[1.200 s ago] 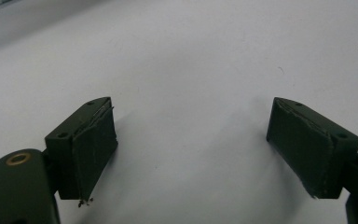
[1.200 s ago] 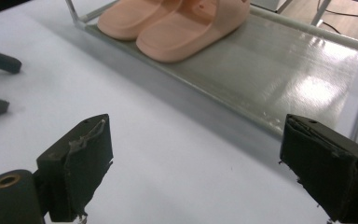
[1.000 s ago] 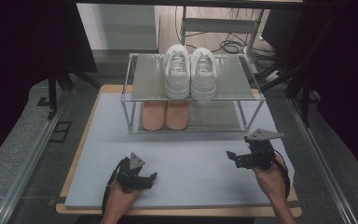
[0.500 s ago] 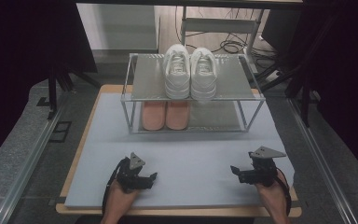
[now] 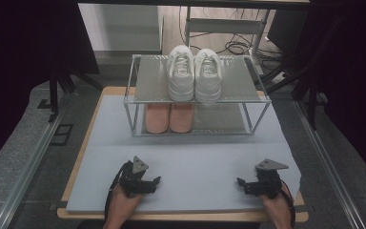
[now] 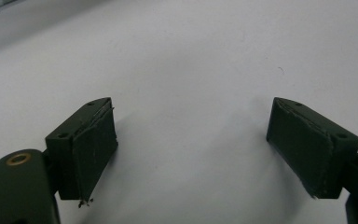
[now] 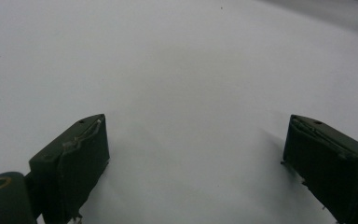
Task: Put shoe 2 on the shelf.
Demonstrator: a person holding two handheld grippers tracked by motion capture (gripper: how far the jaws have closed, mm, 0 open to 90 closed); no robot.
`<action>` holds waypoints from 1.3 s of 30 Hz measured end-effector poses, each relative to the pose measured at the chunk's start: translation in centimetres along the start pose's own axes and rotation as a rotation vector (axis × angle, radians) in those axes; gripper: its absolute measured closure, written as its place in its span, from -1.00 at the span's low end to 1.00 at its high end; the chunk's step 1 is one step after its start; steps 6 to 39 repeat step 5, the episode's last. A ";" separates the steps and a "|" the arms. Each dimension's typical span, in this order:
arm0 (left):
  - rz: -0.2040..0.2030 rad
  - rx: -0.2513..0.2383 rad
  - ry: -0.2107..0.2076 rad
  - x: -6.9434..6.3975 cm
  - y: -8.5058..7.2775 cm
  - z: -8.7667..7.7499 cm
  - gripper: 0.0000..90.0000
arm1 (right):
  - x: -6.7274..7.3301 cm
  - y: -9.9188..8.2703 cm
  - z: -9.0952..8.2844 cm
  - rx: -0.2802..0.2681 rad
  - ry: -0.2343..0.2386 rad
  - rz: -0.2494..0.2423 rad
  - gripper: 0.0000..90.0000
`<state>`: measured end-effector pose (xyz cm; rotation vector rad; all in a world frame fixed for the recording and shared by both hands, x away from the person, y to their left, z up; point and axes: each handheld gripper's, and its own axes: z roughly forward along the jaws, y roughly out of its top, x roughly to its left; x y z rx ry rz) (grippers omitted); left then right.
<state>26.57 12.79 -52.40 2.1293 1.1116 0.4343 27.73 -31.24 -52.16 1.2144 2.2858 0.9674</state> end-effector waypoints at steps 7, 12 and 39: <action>0.000 0.000 0.000 0.0 0.0 0.0 -0.65 | 0.0 -0.1 0.0 -0.002 0.001 0.007 -0.85; 0.000 0.000 0.000 0.0 0.0 0.0 -0.65 | 0.0 -0.1 0.0 -0.002 0.001 0.007 -0.85; 0.000 0.000 0.000 0.0 0.0 0.0 -0.65 | 0.0 -0.1 0.0 -0.002 0.001 0.007 -0.85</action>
